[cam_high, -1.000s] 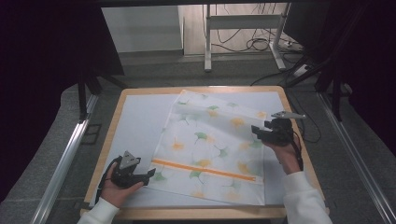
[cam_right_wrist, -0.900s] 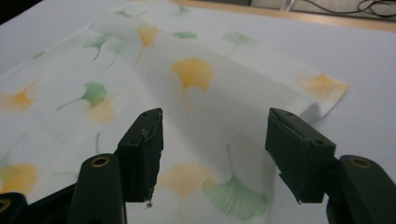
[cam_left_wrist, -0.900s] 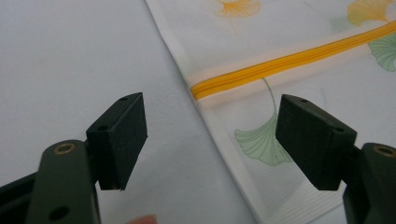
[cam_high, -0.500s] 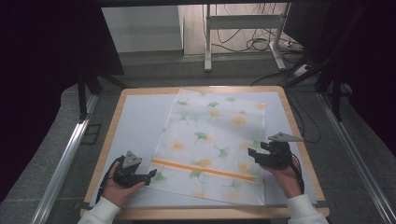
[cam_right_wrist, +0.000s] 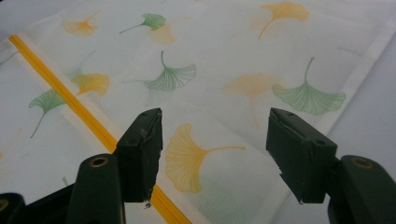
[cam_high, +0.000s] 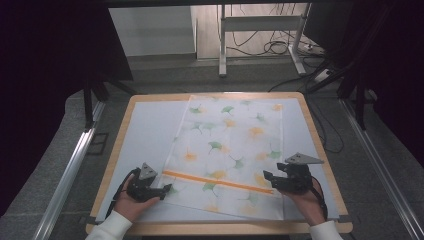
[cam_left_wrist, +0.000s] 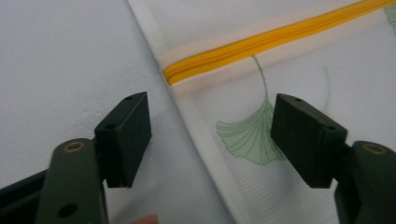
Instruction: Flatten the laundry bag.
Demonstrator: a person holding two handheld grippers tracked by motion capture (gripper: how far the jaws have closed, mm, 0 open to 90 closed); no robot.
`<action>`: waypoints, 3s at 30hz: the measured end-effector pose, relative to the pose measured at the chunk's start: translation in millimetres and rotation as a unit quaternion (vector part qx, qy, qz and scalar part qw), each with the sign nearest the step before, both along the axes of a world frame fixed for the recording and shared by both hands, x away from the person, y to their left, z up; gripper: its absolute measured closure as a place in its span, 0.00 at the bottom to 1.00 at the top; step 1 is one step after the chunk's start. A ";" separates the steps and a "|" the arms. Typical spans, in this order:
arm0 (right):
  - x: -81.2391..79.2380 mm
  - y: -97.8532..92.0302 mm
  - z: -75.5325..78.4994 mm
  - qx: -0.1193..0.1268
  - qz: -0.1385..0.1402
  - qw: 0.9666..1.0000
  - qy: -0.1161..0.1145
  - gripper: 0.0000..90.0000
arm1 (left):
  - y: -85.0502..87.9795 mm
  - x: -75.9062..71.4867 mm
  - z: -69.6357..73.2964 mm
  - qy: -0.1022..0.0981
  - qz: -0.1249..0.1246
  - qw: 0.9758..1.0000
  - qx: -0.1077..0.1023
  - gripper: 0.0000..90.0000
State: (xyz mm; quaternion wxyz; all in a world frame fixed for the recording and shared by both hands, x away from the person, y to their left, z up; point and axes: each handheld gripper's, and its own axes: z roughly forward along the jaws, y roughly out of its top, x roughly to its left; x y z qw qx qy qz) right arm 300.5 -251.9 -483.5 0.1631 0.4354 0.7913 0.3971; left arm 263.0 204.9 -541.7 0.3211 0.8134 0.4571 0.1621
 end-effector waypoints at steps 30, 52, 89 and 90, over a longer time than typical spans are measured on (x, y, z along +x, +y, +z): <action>30.2 -4.8 -27.4 -0.054 -0.043 0.995 0.066 0.41 | -10.5 -0.8 5.6 -0.003 -0.037 0.999 -0.004 0.98; 47.3 11.7 -31.3 -0.069 -0.011 0.995 0.074 0.99 | -2.8 -14.9 9.9 -0.006 -0.041 0.999 -0.007 0.99; 65.9 21.5 -29.1 -0.102 -0.081 0.989 0.073 0.59 | 12.9 -32.1 6.3 -0.003 -0.025 1.000 -0.005 0.99; 66.0 21.2 -29.1 -0.103 -0.081 0.989 0.071 0.60 | 12.8 -32.1 6.2 -0.003 -0.026 1.000 -0.005 0.99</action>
